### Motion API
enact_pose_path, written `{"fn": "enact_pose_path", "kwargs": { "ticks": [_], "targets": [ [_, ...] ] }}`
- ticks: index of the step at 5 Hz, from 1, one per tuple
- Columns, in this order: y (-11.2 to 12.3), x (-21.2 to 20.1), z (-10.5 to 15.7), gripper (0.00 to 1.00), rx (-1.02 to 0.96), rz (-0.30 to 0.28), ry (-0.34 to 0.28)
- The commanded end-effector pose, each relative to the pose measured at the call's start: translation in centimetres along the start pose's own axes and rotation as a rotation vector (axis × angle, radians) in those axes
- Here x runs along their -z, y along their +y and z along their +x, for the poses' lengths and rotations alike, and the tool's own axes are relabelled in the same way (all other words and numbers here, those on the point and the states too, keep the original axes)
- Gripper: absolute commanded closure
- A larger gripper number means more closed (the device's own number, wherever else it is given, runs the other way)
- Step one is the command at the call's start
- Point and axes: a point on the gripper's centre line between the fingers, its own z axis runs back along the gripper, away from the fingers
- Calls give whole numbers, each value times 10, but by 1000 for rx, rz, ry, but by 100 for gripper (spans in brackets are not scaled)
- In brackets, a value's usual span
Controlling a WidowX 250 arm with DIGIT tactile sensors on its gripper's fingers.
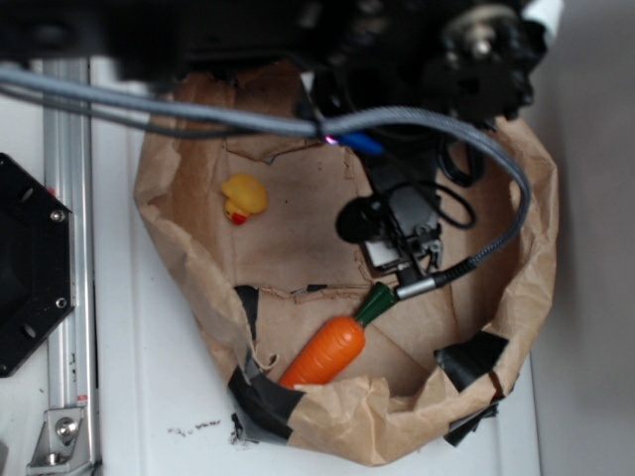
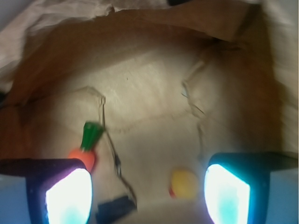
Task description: Grab the yellow duck.
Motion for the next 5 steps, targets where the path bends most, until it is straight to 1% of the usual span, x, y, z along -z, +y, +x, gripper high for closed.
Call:
{"fn": "enact_pose_path", "kwargs": {
  "ticks": [1,2,5],
  "targets": [
    [-7,46,-44,0,153,56,161],
    [11,40,-58,0,164,101,147],
    [11,40,-58,0,164,101,147]
  ]
}}
